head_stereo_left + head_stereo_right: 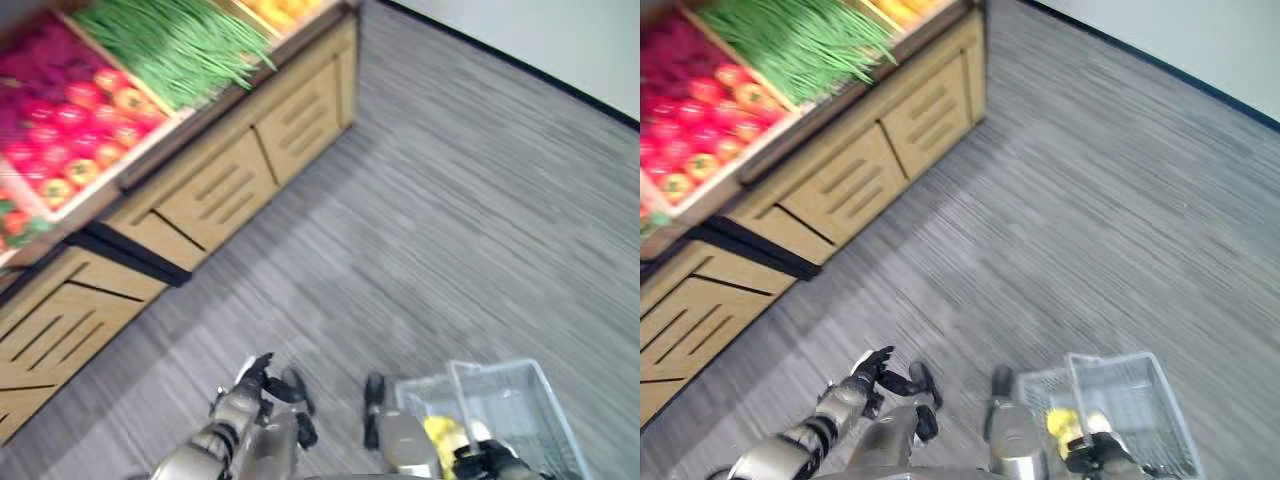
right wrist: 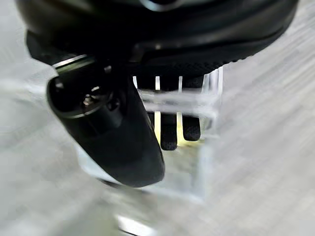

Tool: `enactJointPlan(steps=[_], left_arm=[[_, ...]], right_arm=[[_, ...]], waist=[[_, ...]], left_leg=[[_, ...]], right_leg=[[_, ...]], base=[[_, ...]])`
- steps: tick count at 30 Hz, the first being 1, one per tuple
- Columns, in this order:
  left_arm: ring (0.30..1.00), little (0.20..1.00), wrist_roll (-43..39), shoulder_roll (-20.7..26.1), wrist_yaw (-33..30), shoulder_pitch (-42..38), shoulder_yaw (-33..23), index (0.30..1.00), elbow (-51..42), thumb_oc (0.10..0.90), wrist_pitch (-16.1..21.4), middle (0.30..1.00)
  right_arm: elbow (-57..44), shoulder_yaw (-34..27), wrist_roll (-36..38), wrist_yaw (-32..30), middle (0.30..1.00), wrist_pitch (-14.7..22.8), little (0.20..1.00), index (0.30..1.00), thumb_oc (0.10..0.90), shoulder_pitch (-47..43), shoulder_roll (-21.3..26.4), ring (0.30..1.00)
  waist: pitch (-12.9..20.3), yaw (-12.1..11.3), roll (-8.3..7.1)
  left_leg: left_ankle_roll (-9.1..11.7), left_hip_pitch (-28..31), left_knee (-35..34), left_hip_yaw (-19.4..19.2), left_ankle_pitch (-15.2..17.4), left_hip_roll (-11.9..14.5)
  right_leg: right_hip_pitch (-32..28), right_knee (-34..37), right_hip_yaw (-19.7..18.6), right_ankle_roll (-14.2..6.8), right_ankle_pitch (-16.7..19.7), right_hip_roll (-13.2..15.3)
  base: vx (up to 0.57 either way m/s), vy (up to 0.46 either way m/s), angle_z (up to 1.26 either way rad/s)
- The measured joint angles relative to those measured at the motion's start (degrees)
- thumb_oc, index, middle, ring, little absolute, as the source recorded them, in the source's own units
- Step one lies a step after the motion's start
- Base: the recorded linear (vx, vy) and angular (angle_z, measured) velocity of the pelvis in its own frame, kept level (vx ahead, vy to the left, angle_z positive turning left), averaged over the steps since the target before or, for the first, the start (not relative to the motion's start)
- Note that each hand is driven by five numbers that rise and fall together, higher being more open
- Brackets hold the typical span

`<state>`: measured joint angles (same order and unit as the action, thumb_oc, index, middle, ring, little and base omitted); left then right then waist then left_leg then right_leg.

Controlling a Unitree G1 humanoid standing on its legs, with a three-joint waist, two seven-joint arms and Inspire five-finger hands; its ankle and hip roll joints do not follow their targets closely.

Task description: Get the vegetables into the basket

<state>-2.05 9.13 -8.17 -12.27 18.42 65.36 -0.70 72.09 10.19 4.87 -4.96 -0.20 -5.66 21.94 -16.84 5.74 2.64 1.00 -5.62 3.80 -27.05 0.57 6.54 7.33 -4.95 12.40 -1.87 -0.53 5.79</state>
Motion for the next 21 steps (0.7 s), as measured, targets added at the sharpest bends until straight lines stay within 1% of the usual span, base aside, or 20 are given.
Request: enactJointPlan(steps=[1, 2, 3, 4, 5, 7, 9, 11, 12, 13, 14, 15, 16, 17, 18, 19, 20, 21], left_arm=[[1.000, 1.000, 0.00, 0.07, 0.04, -0.08, -0.13, 1.000, 1.49, 0.900, -0.98, 1.000], [1.000, 1.000, 0.01, 0.69, -0.01, 0.41, -0.14, 1.000, 1.85, 0.900, -1.17, 1.000], [1.000, 1.000, 0.06, 1.77, 0.00, 0.85, -0.40, 1.000, 1.75, 0.900, -1.18, 1.000], [1.000, 1.000, 0.07, 2.69, 0.04, 1.32, -0.91, 1.000, 1.75, 0.900, -1.19, 1.000], [1.000, 1.000, 0.10, 3.44, 0.06, 1.51, -1.22, 1.000, 1.78, 0.900, -1.24, 1.000], [1.000, 1.000, 1.06, 5.82, 0.02, 2.15, -2.39, 1.000, 2.17, 0.900, -1.31, 1.000], [1.000, 1.000, 1.37, 7.81, 0.02, 1.99, -2.42, 1.000, 2.79, 0.900, -1.29, 1.000], [1.000, 1.000, 1.56, 8.70, -0.16, 1.85, -3.57, 1.000, 2.40, 0.900, -0.99, 1.000], [1.000, 1.000, 1.58, 8.87, -0.25, 1.85, -4.54, 1.000, 2.39, 0.900, -0.74, 1.000], [1.000, 1.000, 1.58, 8.88, -0.30, 1.85, -4.61, 1.000, 2.37, 0.900, -0.67, 1.000], [1.000, 1.000, 1.58, 8.58, -0.21, 2.39, -4.59, 1.000, 2.67, 0.900, -0.81, 1.000], [1.000, 1.000, 1.56, 7.78, -0.19, 4.28, -4.98, 1.000, 3.30, 0.900, -0.98, 1.000], [1.000, 1.000, 1.44, 5.72, -0.21, 4.46, -5.90, 1.000, 3.10, 0.900, -0.74, 1.000], [1.000, 1.000, 1.42, 4.57, -0.20, 4.71, -4.99, 1.000, 1.74, 0.900, -0.56, 1.000], [1.000, 1.000, 1.42, 5.02, -0.02, 5.98, -4.22, 1.000, 0.90, 0.900, -0.13, 1.000], [1.000, 1.000, 1.35, 5.65, -0.12, 6.89, -4.45, 1.000, 0.56, 0.900, 0.16, 1.000], [1.000, 1.000, 0.89, 6.11, -0.24, 6.76, -4.72, 1.000, 3.56, 0.900, -0.27, 1.000], [1.000, 1.000, -0.85, 5.66, -0.36, 6.69, -8.35, 1.000, 6.88, 0.900, -0.87, 1.000]], right_arm=[[-0.03, 0.08, -0.42, -0.11, 0.300, -0.18, 0.300, 0.300, 0.400, -0.77, 0.43, 0.300], [-0.07, -0.02, -0.31, 0.18, 0.300, -0.28, 0.300, 0.300, 0.400, -0.59, 0.05, 0.300], [0.43, -0.75, 0.04, -0.02, 0.300, -0.76, 0.300, 0.300, 0.400, -0.31, -1.41, 0.300], [1.05, -1.09, 0.18, -0.19, 0.300, -1.14, 0.300, 0.300, 0.400, -0.10, -2.53, 0.300], [1.01, -0.83, 0.10, -0.05, 0.300, -1.25, 0.300, 0.300, 0.400, 0.56, -3.10, 0.300], [0.49, -0.75, 0.11, 0.38, 0.300, -1.30, 0.300, 0.300, 0.400, 2.01, -5.32, 0.300], [0.60, -0.70, 0.11, 0.43, 0.300, -1.49, 0.300, 0.300, 0.400, 2.42, -7.35, 0.300], [0.59, -0.57, 0.01, 0.56, 0.300, -1.62, 0.300, 0.300, 0.400, 2.33, -8.14, 0.300], [0.65, 0.01, -0.06, 0.66, 0.300, -1.85, 0.300, 0.300, 0.400, 2.16, -8.19, 0.300], [0.83, 0.41, -0.28, 0.58, 0.300, -2.02, 0.300, 0.300, 0.400, 2.16, -8.01, 0.300], [0.89, 0.50, -0.75, 0.59, 0.300, -2.01, 0.300, 0.300, 0.400, 2.18, -7.71, 0.300], [0.77, 0.36, -0.80, 0.66, 0.300, -2.07, 0.300, 0.300, 0.400, 2.05, -7.58, 0.300], [0.51, 0.38, -0.73, 0.69, 0.300, -2.38, 0.300, 0.300, 0.400, 2.37, -6.29, 0.300], [0.73, 1.31, -0.58, 0.57, 0.300, -2.83, 0.300, 0.300, 0.400, 3.68, -5.09, 0.300], [0.95, 1.55, -0.41, 0.43, 0.300, -3.00, 0.300, 0.300, 0.400, 3.96, -5.17, 0.300], [0.84, 1.52, -0.22, 0.60, 0.300, -2.79, 0.300, 0.300, 0.400, 3.57, -5.43, 0.300], [1.09, 1.56, -0.26, 0.91, 0.300, -2.76, 0.300, 0.300, 0.400, 2.03, -5.67, 0.300], [0.80, 2.00, -0.31, 0.90, 0.300, -1.70, 0.300, 0.300, 0.400, 1.14, -5.98, 0.300]], waist=[[0.43, 0.95, 0.36], [0.74, 1.23, -0.05], [1.16, 1.44, -0.90], [1.54, 1.43, -1.72], [1.87, 1.34, -2.50], [3.18, 0.82, -4.72], [4.08, 0.41, -6.17], [4.58, -0.50, -6.83], [4.77, -1.37, -7.15], [4.83, -1.83, -7.24], [4.87, -1.98, -7.32], [4.82, -2.52, -7.38], [4.18, -2.36, -6.36], [4.33, -2.24, -5.54], [4.64, -2.79, -5.51], [5.28, -3.62, -6.52], [5.18, -4.20, -7.19], [5.08, -4.20, -7.38]], left_leg=[[-0.32, 1.80, -3.79, -0.12, -1.60, -1.16], [-1.10, 2.71, -6.10, -0.29, -3.09, -2.38], [-1.83, 3.60, -8.13, -0.46, -4.12, -3.63], [-1.98, 4.14, -8.95, -0.78, -4.58, -4.26], [-2.15, 4.38, -8.95, -1.15, -4.54, -4.67], [-2.71, 5.21, -8.93, -2.01, -4.15, -5.42], [-3.24, 6.24, -8.94, -2.12, -3.67, -5.93], [-3.28, 6.67, -8.94, -2.50, -2.86, -6.21], [-3.35, 6.79, -8.94, -2.97, -2.60, -6.53], [-3.46, 6.89, -8.94, -3.05, -2.38, -6.77], [-3.81, 6.97, -8.97, -3.02, -1.84, -7.12], [-4.41, 6.58, -9.11, -2.11, -1.13, -7.51], [-6.09, 6.06, -7.10, 1.63, -0.78, -7.42], [-6.47, 6.46, -6.83, 5.02, -0.46, -7.22], [-6.65, 6.42, -7.34, 5.47, -0.58, -7.26], [-6.95, 6.44, -8.08, 4.00, -1.21, -7.17], [-6.71, 6.48, -8.95, 3.69, -2.17, -7.31], [-6.93, 6.50, -9.12, 3.85, -2.66, -7.36]], right_leg=[[0.21, -0.15, -0.30, -0.78, 0.43, 0.35], [0.69, -0.43, -0.81, -1.54, 0.80, 0.53], [0.82, -0.38, -1.28, -2.10, 1.72, 1.08], [0.77, -0.32, -1.56, -2.43, 1.98, 1.48], [0.76, -0.33, -1.83, -2.58, 2.08, 1.81], [0.45, -0.30, -2.83, -2.96, 2.44, 2.48], [-0.41, -0.23, -3.09, -2.92, 2.72, 2.88], [-0.51, -0.05, -3.81, -3.31, 3.12, 2.93], [-0.52, 0.22, -4.50, -3.80, 3.43, 3.12], [-0.58, 0.27, -4.61, -4.13, 3.66, 3.32], [-0.70, 0.25, -4.67, -4.74, 4.04, 3.69], [-0.69, -1.05, -4.70, -6.01, 4.18, 4.55], [3.11, -12.73, -6.99, -7.73, 2.36, 5.49], [8.90, -24.68, -11.85, -8.31, 2.20, 4.78], [10.32, -25.53, -14.96, -8.22, 2.47, 3.46], [12.22, -22.21, -16.82, -7.66, 2.33, 1.80], [12.99, -14.87, -19.89, -6.70, 1.43, -1.17], [12.00, -5.93, -20.56, -6.26, 1.20, -3.82]], base=[[0.03, 0.156, -0.33], [0.04, 0.199, -0.14], [0.03, 0.182, -0.14], [0.03, 0.167, -0.13], [0.04, 0.181, -0.18], [0.04, 0.144, -0.18], [0.03, 0.124, -0.08], [0.02, 0.126, -0.18], [0.01, 0.128, -0.22], [0.02, 0.138, -0.13], [0.00, 0.333, 0.01], [-0.03, 0.294, 0.49], [-0.09, 0.230, 1.27], [-0.09, -0.025, 1.48], [-0.08, -0.092, 1.21], [-0.03, -0.068, 0.50], [-0.01, -0.160, 0.34], [0.00, -0.160, 0.35]])
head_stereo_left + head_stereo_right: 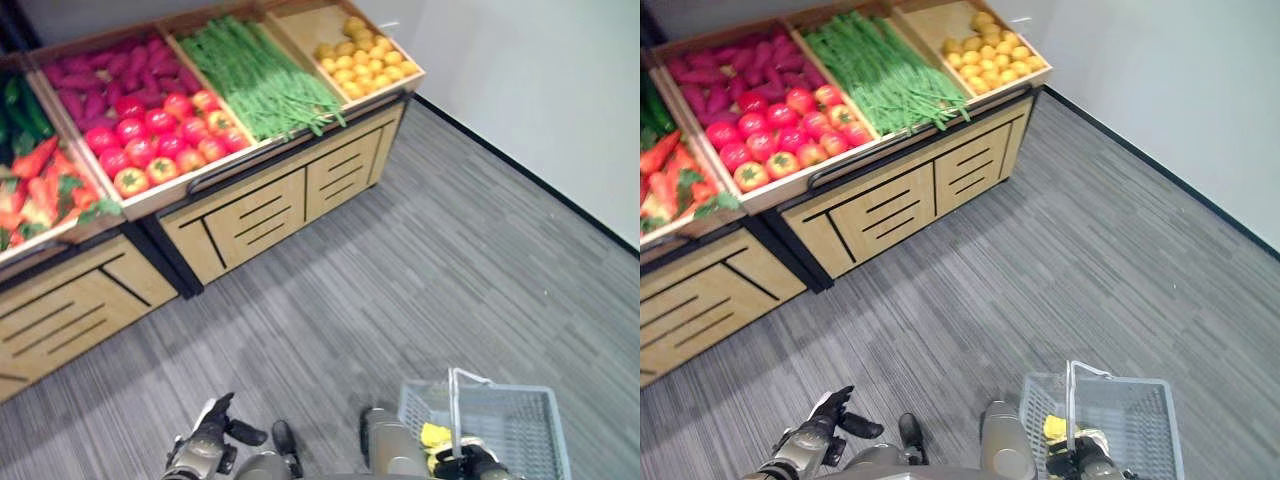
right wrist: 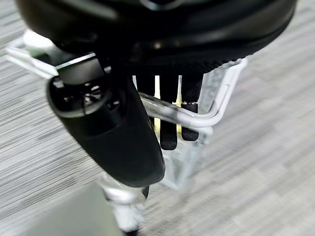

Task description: Get the vegetables into the basket

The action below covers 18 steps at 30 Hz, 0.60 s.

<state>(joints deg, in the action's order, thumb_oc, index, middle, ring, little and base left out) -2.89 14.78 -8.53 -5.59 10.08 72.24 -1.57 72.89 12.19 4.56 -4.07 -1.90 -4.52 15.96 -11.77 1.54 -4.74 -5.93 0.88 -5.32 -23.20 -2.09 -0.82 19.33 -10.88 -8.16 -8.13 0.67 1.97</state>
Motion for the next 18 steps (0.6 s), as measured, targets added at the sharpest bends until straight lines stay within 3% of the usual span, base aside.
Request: enactJointPlan(steps=[3, 4, 5, 7, 13, 18], left_arm=[[1.000, 1.000, -0.46, -0.78, 0.00, 0.38, -0.47, 1.000, -0.66, 0.900, -0.10, 1.000], [1.000, 1.000, -0.55, -0.64, 0.04, 0.52, -0.07, 1.000, -0.72, 0.900, -0.09, 1.000], [1.000, 1.000, -0.77, -0.78, 0.10, 0.64, -0.04, 1.000, -0.59, 0.900, -0.15, 1.000], [1.000, 1.000, -1.60, -0.92, 0.42, 0.40, -0.02, 1.000, -0.57, 0.900, -0.20, 1.000], [1.000, 1.000, -1.65, -1.57, 1.31, -0.01, 0.50, 1.000, -1.73, 0.900, -0.35, 1.000], [1.000, 1.000, -1.74, -2.19, 1.30, -0.54, 0.52, 1.000, -1.84, 0.900, -0.49, 1.000]], right_arm=[[1.35, 1.11, -0.25, -0.12, 0.300, -0.65, 0.300, 0.300, 0.400, 0.07, -0.73, 0.300], [2.05, 1.73, -0.27, 0.55, 0.300, -0.82, 0.300, 0.300, 0.400, 0.96, -1.08, 0.300], [2.39, 2.05, -1.09, 0.64, 0.300, -0.86, 0.300, 0.300, 0.400, 0.60, -1.13, 0.300], [2.23, 3.64, -1.97, 0.60, 0.300, -0.86, 0.300, 0.300, 0.400, 0.62, -1.19, 0.300], [0.90, 3.69, -1.98, 0.56, 0.300, -0.40, 0.300, 0.300, 0.400, 0.40, -0.48, 0.300], [1.07, 3.40, -1.96, 0.51, 0.300, -0.36, 0.300, 0.300, 0.400, 0.89, -0.48, 0.300]], waist=[[0.21, -0.69, 2.02], [0.42, -0.80, 1.76], [0.43, -0.74, 2.34], [1.08, -0.61, 2.45], [1.54, -0.48, 2.49], [1.35, -0.12, 2.78]], left_leg=[[0.65, 0.37, 0.04, 4.46, -0.21, 0.34], [1.93, 0.68, 0.27, 6.47, -0.69, 0.12], [2.83, 0.89, 0.26, 7.45, -1.20, 0.98], [4.32, 1.67, 0.29, 10.82, -1.66, 2.41], [7.02, 1.07, 0.30, 12.61, -1.93, 4.06], [7.38, 0.34, 0.31, 14.66, -2.03, 4.38]], right_leg=[[-2.77, -3.43, 5.28, 2.86, -1.57, -1.84], [-8.67, 1.15, 6.56, 4.13, -0.84, -0.91], [-11.90, 6.23, 7.49, 6.03, 2.42, -1.75], [-16.58, 11.69, 10.71, 7.72, 3.82, -2.97], [-17.83, 14.50, 12.16, 8.42, 4.13, -4.57], [-18.07, 14.88, 13.87, 8.92, 3.81, -4.86]], base=[[0.01, -0.254, 0.71], [0.02, -0.265, 0.82], [0.02, -0.247, 0.60], [0.02, -0.170, 0.62], [0.03, -0.129, 0.15], [0.04, -0.139, 0.19]])
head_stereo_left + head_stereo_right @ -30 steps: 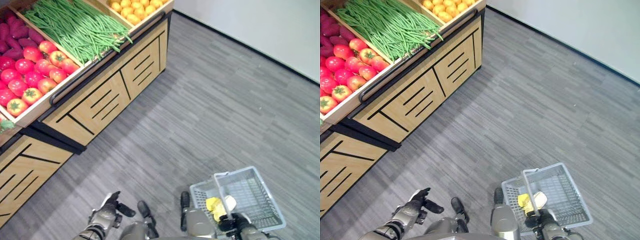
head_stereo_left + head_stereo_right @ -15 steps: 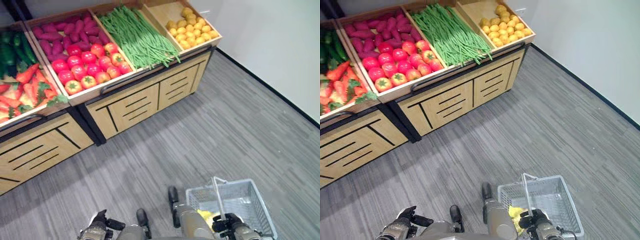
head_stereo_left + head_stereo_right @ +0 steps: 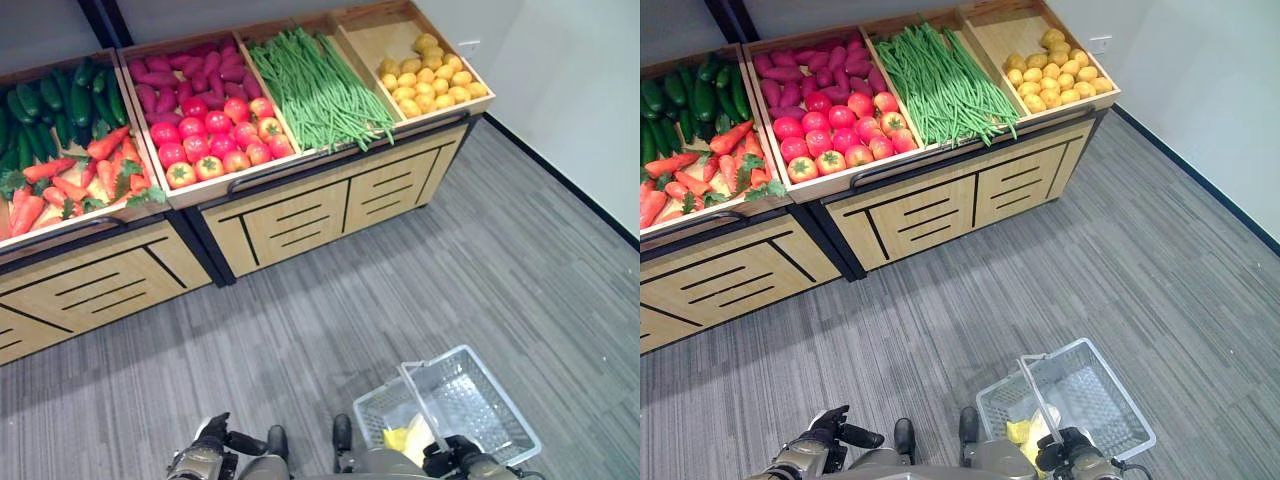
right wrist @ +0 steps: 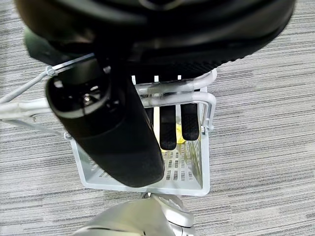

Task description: Get the vegetables into the basket

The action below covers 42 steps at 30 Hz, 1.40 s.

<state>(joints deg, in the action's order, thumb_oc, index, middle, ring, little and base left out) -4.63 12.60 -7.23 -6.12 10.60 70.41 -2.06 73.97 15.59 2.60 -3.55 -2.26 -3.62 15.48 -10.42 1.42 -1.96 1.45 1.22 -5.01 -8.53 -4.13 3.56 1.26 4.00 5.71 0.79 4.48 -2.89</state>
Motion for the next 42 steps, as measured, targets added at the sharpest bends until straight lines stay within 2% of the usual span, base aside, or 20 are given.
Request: enactJointPlan(steps=[2, 4, 6, 7, 8, 11, 13, 17, 18, 20, 21, 26, 29, 31, 34, 36, 38, 39, 40, 42], left_arm=[[1.000, 1.000, -0.15, -0.19, 0.00, 0.04, -0.03, 1.000, 0.02, 0.900, 0.02, 1.000], [1.000, 1.000, -1.24, 0.10, -0.01, -0.73, -0.24, 1.000, -0.11, 0.900, 0.14, 1.000], [1.000, 1.000, -4.50, 0.47, 0.13, -4.90, -1.50, 1.000, -2.47, 0.900, 1.77, 1.000], [1.000, 1.000, -4.91, 0.46, 0.26, -5.68, -1.52, 1.000, -3.10, 0.900, 1.94, 1.000], [1.000, 1.000, -4.86, 0.66, 0.32, -6.44, -1.13, 1.000, -3.48, 0.900, 1.86, 1.000], [1.000, 1.000, -4.25, 0.43, 0.23, -6.73, -0.01, 1.000, -2.33, 0.900, 1.18, 1.000], [1.000, 1.000, -4.29, -0.20, 0.11, -6.27, -0.05, 1.000, -1.62, 0.900, 0.41, 1.000], [1.000, 1.000, -4.26, -0.95, 0.22, -4.92, -0.49, 1.000, -0.85, 0.900, 0.53, 1.000], [1.000, 1.000, -3.71, -0.99, 0.58, -4.72, -0.50, 1.000, 0.07, 0.900, 0.47, 1.000], [1.000, 1.000, -2.93, -0.91, 0.88, -4.12, -0.46, 1.000, 0.42, 0.900, 0.29, 1.000], [1.000, 1.000, -2.18, -0.59, 0.98, -3.87, -0.13, 1.000, 0.63, 0.900, 0.13, 1.000], [1.000, 1.000, -1.95, 1.57, 0.94, -4.09, -0.07, 1.000, 0.00, 0.900, 0.02, 1.000], [1.000, 1.000, -1.93, 3.14, 0.86, -4.35, -0.07, 1.000, -0.89, 0.900, 0.05, 1.000], [1.000, 1.000, -1.94, 4.16, 0.86, -4.48, -0.09, 1.000, -1.20, 0.900, -0.08, 1.000], [1.000, 1.000, -1.95, 4.40, 0.88, -3.63, 0.04, 1.000, -1.17, 0.900, -0.31, 1.000], [1.000, 1.000, -1.94, 4.20, 0.87, -3.64, 0.02, 1.000, -1.04, 0.900, -0.50, 1.000], [1.000, 1.000, -1.93, 4.16, 0.90, -3.81, 0.22, 1.000, -0.45, 0.900, -0.58, 1.000], [1.000, 1.000, -1.93, 3.96, 0.87, -3.77, 0.22, 1.000, 0.23, 0.900, -0.69, 1.000], [1.000, 1.000, -1.93, 3.81, 0.91, -3.76, -0.02, 1.000, 0.78, 0.900, -0.82, 1.000], [1.000, 1.000, -1.92, 3.25, 0.91, -3.52, 0.00, 1.000, 1.36, 0.900, -0.83, 1.000]], right_arm=[[0.22, -0.15, 0.02, -0.19, 0.300, -0.02, 0.300, 0.300, 0.400, 0.07, 0.08, 0.300], [-0.15, -0.22, 0.07, -0.21, 0.300, 0.02, 0.300, 0.300, 0.400, 0.00, 0.18, 0.300], [-0.12, -1.84, 0.11, -0.36, 0.300, 0.32, 0.300, 0.300, 0.400, -1.21, 0.98, 0.300], [0.69, -1.80, 0.12, -0.32, 0.300, 0.22, 0.300, 0.300, 0.400, -1.72, 1.25, 0.300], [1.47, -1.54, 0.12, -0.25, 0.300, 0.11, 0.300, 0.300, 0.400, -2.49, 1.26, 0.300], [1.57, -1.49, 0.07, -0.23, 0.300, -0.02, 0.300, 0.300, 0.400, -3.09, 1.55, 0.300], [1.46, -1.59, 0.01, -0.02, 0.300, 0.01, 0.300, 0.300, 0.400, -2.83, 1.52, 0.300], [4.06, -1.58, -0.48, -0.05, 0.300, -0.05, 0.300, 0.300, 0.400, -3.17, 1.48, 0.300], [3.90, -1.62, -0.55, -0.05, 0.300, -0.01, 0.300, 0.300, 0.400, -3.62, 1.68, 0.300], [3.26, -1.59, -0.65, -0.10, 0.300, -0.13, 0.300, 0.300, 0.400, -3.47, 1.64, 0.300], [2.49, -1.56, -0.73, -0.14, 0.300, -0.19, 0.300, 0.300, 0.400, -2.84, 1.37, 0.300], [0.98, -1.65, -2.23, 0.15, 0.300, -0.30, 0.300, 0.300, 0.400, -2.89, 0.20, 0.300], [0.19, -1.69, -2.21, -0.08, 0.300, -0.18, 0.300, 0.300, 0.400, -2.90, -0.03, 0.300], [0.27, -1.72, -2.20, -0.01, 0.300, -0.18, 0.300, 0.300, 0.400, -2.85, -0.05, 0.300], [-0.14, -1.72, -2.19, -0.05, 0.300, 0.02, 0.300, 0.300, 0.400, -2.94, 0.14, 0.300], [-0.44, -1.69, -2.15, -0.06, 0.300, 0.28, 0.300, 0.300, 0.400, -2.76, 0.09, 0.300], [-0.52, -1.73, -2.12, 0.12, 0.300, 0.42, 0.300, 0.300, 0.400, -2.98, -0.23, 0.300], [-0.87, -1.67, -2.10, 0.43, 0.300, 0.48, 0.300, 0.300, 0.400, -3.09, -0.27, 0.300], [-1.45, -1.74, -1.99, 0.26, 0.300, 0.57, 0.300, 0.300, 0.400, -3.29, -0.24, 0.300], [-1.17, -1.81, -1.52, 0.17, 0.300, 0.34, 0.300, 0.300, 0.400, -3.00, -0.17, 0.300]], waist=[[-0.30, -0.15, 0.28], [-1.48, -0.33, -0.06], [-6.39, -1.32, -0.68], [-7.24, -1.56, -0.96], [-7.33, -1.47, -0.66], [-7.36, 0.47, -0.61], [-7.35, 1.32, -0.55], [-6.96, 0.49, -0.51], [-6.71, 1.09, -0.43], [-6.06, 1.01, -0.24], [-5.66, 1.05, -0.52], [-3.72, -0.19, -0.98], [-3.44, -0.27, -1.26], [-2.97, -0.70, -2.41], [-3.00, -0.47, -2.56], [-3.09, -0.31, -2.33], [-3.27, -0.39, -2.03], [-3.40, -0.52, -1.83], [-3.57, -0.41, -1.61], [-3.60, 0.17, -1.64]], left_leg=[[0.56, -0.57, 0.71, 0.24, -0.04, 0.24], [2.35, -4.20, 6.79, 1.26, 1.43, 0.39], [4.02, -17.64, 30.54, 3.71, 1.20, 0.25], [4.85, -20.66, 35.22, 3.66, 1.13, 0.64], [4.23, -20.58, 32.60, 2.23, 1.82, 0.89], [3.43, -16.09, 8.60, -0.07, 0.60, 0.48], [3.17, -14.60, 3.41, 0.15, -1.86, 1.24], [0.49, -9.81, 1.21, -2.54, -2.24, 1.18], [-1.06, -8.22, 1.50, -3.27, -1.90, -0.97], [-2.94, -6.35, 0.33, -4.17, -3.85, -1.66], [-3.80, -5.08, 0.03, -5.26, -4.56, -2.36], [-6.23, -3.30, 1.01, -9.37, -0.19, -3.90], [-8.08, -1.94, 2.02, -9.11, 1.50, -5.65], [-8.59, -1.82, 3.25, -9.39, 3.45, -7.32], [-9.45, 0.82, 2.92, -9.92, 4.50, -8.06], [-9.59, 0.65, 3.22, -9.95, 4.56, -7.86], [-9.74, 0.73, 2.80, -10.21, 4.66, -7.40], [-9.66, 0.75, 2.73, -10.95, 4.62, -6.94], [-9.63, 0.72, 2.43, -11.41, 4.64, -6.60], [-9.36, 1.45, 2.24, -10.48, 4.62, -6.81]], right_leg=[[0.06, -0.10, 0.55, 0.39, -0.30, -0.13], [1.07, -1.24, 1.06, 1.95, -1.68, 0.25], [2.73, -5.23, 3.47, 4.32, -3.64, 1.37], [2.59, -5.44, 3.93, 4.59, -3.87, 1.43], [2.19, -5.32, 4.68, 4.10, -4.17, 1.90], [1.48, -4.34, 5.92, 3.41, -4.62, 1.86], [-0.16, -3.10, 5.72, 2.36, -3.90, 0.82], [-3.79, -1.10, 2.58, 1.43, -4.66, -0.11], [-4.30, -1.43, 0.27, 0.62, -5.37, 0.33], [-4.11, -3.54, -1.56, 0.14, -6.79, 0.88], [-3.33, -6.00, -1.26, -0.49, -7.96, 1.83], [2.62, -19.34, 0.28, -2.96, -11.42, 4.68], [5.97, -29.31, 0.63, -4.38, -15.35, 8.27], [6.88, -32.25, -0.88, -6.04, -13.75, 9.49], [12.00, -44.90, -1.92, -5.72, -12.07, 11.50], [13.09, -43.45, -2.88, -5.89, -14.84, 10.97], [13.25, -33.85, -3.77, -6.15, -15.13, 9.41], [13.33, -22.39, -4.98, -6.89, -13.79, 7.84], [14.02, -12.50, -7.24, -8.34, -9.75, 6.29], [14.62, -9.50, -7.53, -7.98, -5.65, 5.89]], base=[[0.02, -0.192, 0.19], [-0.01, -0.157, 0.37], [0.08, -0.041, 0.68], [0.21, 0.093, 0.38], [0.15, 0.078, 0.25], [0.15, 0.114, 0.16], [0.32, 0.304, -0.08], [0.35, 0.389, -0.43], [0.29, 0.357, -0.80], [0.23, 0.306, -0.75], [0.21, 0.307, -0.50], [0.19, 0.285, -0.38], [0.10, 0.244, -0.05], [0.06, 0.184, 0.00], [0.04, 0.134, -0.07], [0.03, 0.060, -0.04], [0.02, 0.015, -0.14], [0.09, -0.028, -0.28], [0.08, -0.031, -0.18], [0.10, -0.044, 0.19]])
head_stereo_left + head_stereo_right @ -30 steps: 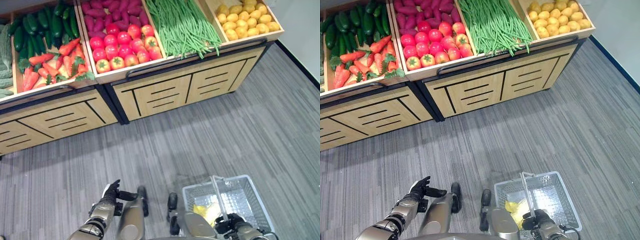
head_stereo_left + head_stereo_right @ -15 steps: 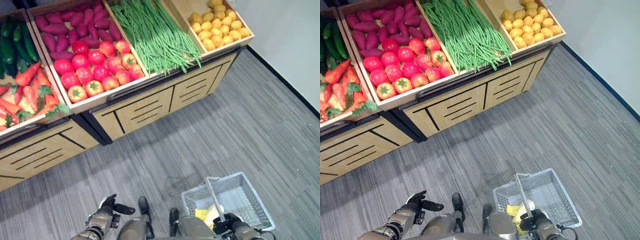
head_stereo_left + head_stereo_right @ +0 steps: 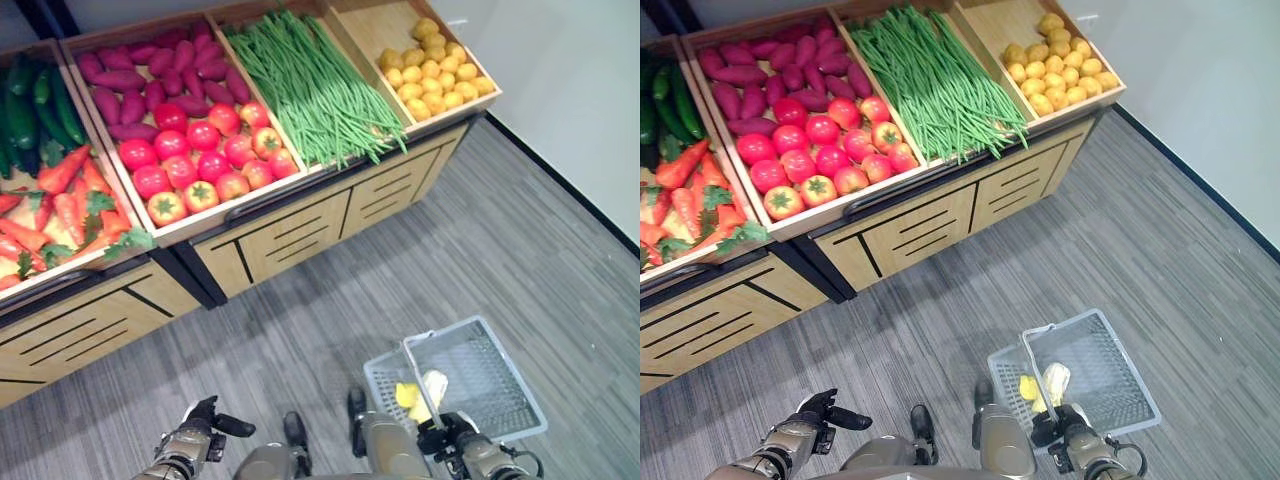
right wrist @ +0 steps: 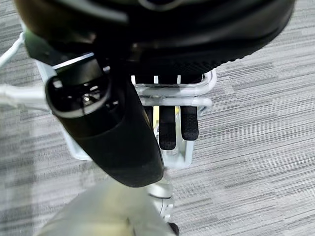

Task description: Get the vegetables into the basket

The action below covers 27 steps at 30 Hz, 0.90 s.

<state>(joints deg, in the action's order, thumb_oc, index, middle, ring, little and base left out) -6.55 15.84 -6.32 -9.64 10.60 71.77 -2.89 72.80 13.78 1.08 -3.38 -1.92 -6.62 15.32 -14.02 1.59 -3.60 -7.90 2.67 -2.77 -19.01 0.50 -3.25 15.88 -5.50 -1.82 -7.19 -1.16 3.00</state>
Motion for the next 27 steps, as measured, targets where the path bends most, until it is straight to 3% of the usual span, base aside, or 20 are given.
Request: enactJointPlan(steps=[3, 4, 6, 8, 18, 27], left_arm=[[1.000, 1.000, 0.01, -0.49, 0.07, 0.66, -0.01, 1.000, -0.28, 0.900, 0.34, 1.000], [1.000, 1.000, 0.03, -0.71, 0.04, 1.16, -0.01, 1.000, -0.47, 0.900, 0.45, 1.000], [1.000, 1.000, 0.03, -0.65, 0.05, 1.45, -0.02, 1.000, -0.36, 0.900, 0.37, 1.000], [1.000, 1.000, 0.03, -1.05, 0.09, 1.98, -0.05, 1.000, -0.16, 0.900, -0.04, 1.000], [1.000, 1.000, 0.00, -1.69, 0.08, -0.78, -0.03, 1.000, -2.35, 0.900, 0.38, 1.000], [1.000, 1.000, -0.02, -1.83, 0.13, -0.21, 0.03, 1.000, -2.02, 0.900, 0.22, 1.000]], right_arm=[[0.24, -0.02, 0.06, 0.19, 0.300, -0.41, 0.300, 0.300, 0.400, 0.65, -0.09, 0.300], [1.22, 0.02, 0.03, 0.50, 0.300, -0.77, 0.300, 0.300, 0.400, 0.72, -0.08, 0.300], [1.31, 0.05, -0.04, 0.56, 0.300, -0.83, 0.300, 0.300, 0.400, 0.82, -0.07, 0.300], [1.09, 0.12, -0.08, 0.50, 0.300, -0.90, 0.300, 0.300, 0.400, 0.58, 0.14, 0.300], [0.64, 0.23, -0.21, 0.43, 0.300, -1.25, 0.300, 0.300, 0.400, 0.33, 1.33, 0.300], [0.77, 0.62, -0.27, 0.40, 0.300, -1.08, 0.300, 0.300, 0.400, 0.35, 1.78, 0.300]], waist=[[-0.02, 0.70, 0.03], [0.04, 0.63, -0.11], [-0.04, 0.50, -0.26], [-0.64, 0.78, 0.91], [-1.01, 0.94, 1.86], [-1.02, 0.83, 2.56]], left_leg=[[0.63, 1.38, -0.15, 1.84, 0.14, -0.05], [1.87, 1.95, -0.20, 2.71, 0.49, -0.19], [2.84, 1.86, 0.19, 2.85, 0.86, -0.22], [4.90, 1.75, 1.07, 3.49, 1.55, 1.76], [8.43, 1.07, -0.28, 5.62, 0.67, 5.06], [8.74, 1.38, -1.33, 6.73, -0.09, 5.15]], right_leg=[[-1.04, -0.87, 0.98, 0.89, 2.95, 0.20], [-3.36, -0.16, 1.00, 1.26, 4.15, 0.56], [-4.30, 1.63, 0.61, 2.44, 9.32, 0.49], [-6.20, 4.35, 1.61, 4.52, 10.64, -1.13], [-7.96, 8.70, 4.23, 7.41, 11.55, -4.14], [-8.12, 8.72, 5.34, 7.94, 11.47, -4.17]], base=[[0.12, -0.089, 0.37], [0.10, -0.131, 0.23], [0.11, -0.147, 0.07], [0.11, -0.158, 0.07], [0.06, -0.115, 0.09], [0.02, -0.028, 0.07]])
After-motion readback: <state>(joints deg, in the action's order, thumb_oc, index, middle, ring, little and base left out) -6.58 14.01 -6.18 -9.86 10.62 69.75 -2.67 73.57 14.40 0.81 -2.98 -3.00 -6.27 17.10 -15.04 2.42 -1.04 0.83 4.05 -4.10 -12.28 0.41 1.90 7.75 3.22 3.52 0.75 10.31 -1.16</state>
